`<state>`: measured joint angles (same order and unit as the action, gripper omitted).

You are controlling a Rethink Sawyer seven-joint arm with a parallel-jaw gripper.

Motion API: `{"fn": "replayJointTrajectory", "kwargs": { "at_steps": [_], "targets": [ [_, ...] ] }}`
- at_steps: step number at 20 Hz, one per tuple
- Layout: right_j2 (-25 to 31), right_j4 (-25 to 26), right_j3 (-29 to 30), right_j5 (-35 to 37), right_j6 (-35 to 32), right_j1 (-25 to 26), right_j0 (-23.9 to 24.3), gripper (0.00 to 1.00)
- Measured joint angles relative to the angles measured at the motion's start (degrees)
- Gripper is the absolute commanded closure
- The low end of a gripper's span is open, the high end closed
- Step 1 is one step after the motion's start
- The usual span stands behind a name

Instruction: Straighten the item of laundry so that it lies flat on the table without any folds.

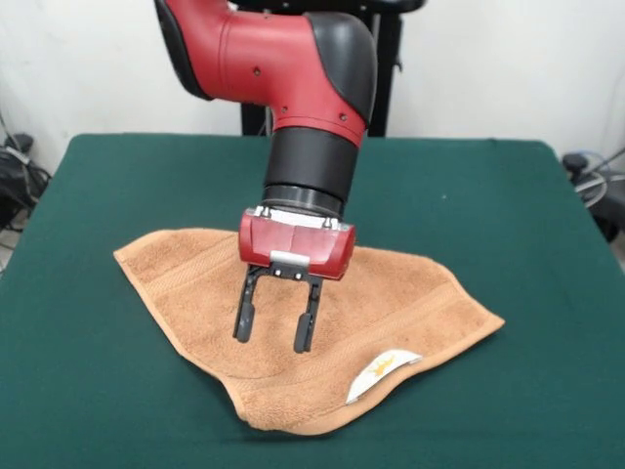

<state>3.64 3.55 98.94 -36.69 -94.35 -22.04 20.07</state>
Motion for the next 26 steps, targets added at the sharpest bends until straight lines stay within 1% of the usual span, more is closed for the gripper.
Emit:
{"fn": "replayJointTrajectory", "kwargs": {
  "at_steps": [11, 17, 26],
  "targets": [
    [0.0, 0.0, 1.3, 2.2, 0.0, -0.1, 0.0, 0.0],
    [0.0, 0.0, 1.3, 2.8, 0.0, 0.1, -0.9, 0.0],
    [0.0, 2.2, 1.2, 2.8, 0.0, 3.5, -2.5, 0.0]
  ]
}}
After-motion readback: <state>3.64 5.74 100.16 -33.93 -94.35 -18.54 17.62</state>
